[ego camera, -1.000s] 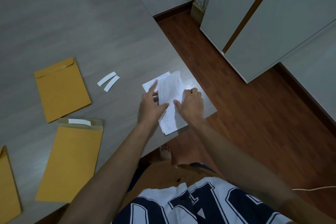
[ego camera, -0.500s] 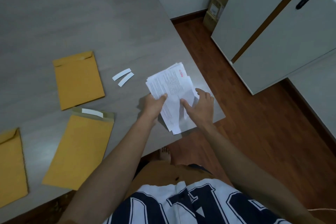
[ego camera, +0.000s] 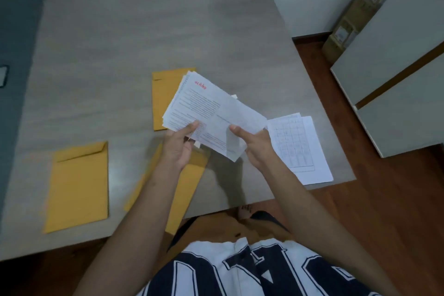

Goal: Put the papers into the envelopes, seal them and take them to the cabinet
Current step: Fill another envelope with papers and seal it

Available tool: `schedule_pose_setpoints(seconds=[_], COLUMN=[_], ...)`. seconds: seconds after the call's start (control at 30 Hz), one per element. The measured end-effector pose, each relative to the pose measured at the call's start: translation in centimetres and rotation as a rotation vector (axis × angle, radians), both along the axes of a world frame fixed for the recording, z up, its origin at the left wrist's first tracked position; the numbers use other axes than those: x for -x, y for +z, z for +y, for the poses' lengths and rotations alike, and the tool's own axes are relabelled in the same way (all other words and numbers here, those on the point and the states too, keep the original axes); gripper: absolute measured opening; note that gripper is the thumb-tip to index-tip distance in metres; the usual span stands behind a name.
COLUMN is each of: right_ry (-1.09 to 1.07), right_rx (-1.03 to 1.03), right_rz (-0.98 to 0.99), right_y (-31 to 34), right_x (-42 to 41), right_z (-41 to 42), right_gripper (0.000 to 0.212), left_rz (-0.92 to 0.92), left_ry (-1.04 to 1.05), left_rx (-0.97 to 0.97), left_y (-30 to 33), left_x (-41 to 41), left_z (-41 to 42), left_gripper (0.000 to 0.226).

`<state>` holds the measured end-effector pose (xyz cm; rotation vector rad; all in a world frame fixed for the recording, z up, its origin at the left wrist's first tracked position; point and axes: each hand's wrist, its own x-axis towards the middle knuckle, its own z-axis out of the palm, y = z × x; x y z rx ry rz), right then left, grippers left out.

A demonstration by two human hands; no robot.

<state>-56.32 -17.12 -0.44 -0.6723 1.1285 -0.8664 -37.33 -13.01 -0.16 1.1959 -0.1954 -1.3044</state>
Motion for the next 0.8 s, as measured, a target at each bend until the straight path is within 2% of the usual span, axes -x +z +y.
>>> schedule_pose_setpoints(seconds=[0.07,0.17,0.3,0.37,0.43,0.53,0.6,0.63,0.67,0.73,0.8], right_ry=[0.039,0.113,0.233,0.261,0.289,0.315,0.282,0.269,0.264,0.275,0.313], right_rx=[0.074,0.161,0.275,0.296,0.286,0.245,0.201,0.180,0.161,0.147,0.147], right_rz=[0.118,0.265,0.387,0.410,0.450,0.551,0.580,0.597,0.615,0.635,0.640], right_y=[0.4,0.7,0.1,-0.6,-1.7,-3.7,-4.6,-4.8,-4.9,-4.8,-4.5], right_x=[-1.5,-3.1,-4.9,-5.4,-5.5,-5.6,-5.7,-5.9,-6.1,-6.3,-6.3], right_z=[0.3,1.0,2.5,3.4,4.4,6.2,6.8,6.9,6.8,6.3,5.5], right_gripper=[0.047,0.042,0.025,0.024,0.021,0.029,0.034,0.033,0.031,0.030,0.031], left_rz=[-0.166,-0.520,-0.802,-0.838,-0.791,-0.500,-0.518,-0.542,-0.533,-0.523,-0.609], left_ry=[0.004,-0.134,-0.250,-0.233,-0.198,-0.150,-0.200,-0.216,-0.205,-0.175,-0.177], left_rx=[-0.057,-0.099,-0.141,-0.151,-0.221,-0.338,-0.464,-0.530,-0.529,-0.397,-0.362], left_y=[0.4,1.1,1.1,0.1,-1.5,-4.3,-5.9,-6.3,-6.4,-6.1,-5.8], left_x=[-3.8,-7.6,-9.2,-9.6,-9.1,-8.0,-7.8,-7.9,-7.9,-8.0,-8.3], left_z=[2.0,4.8,7.1,8.0,8.6,9.7,10.2,10.2,10.1,9.7,9.3], left_gripper=[0.038,0.034,0.026,0.026,0.025,0.025,0.019,0.023,0.027,0.028,0.034])
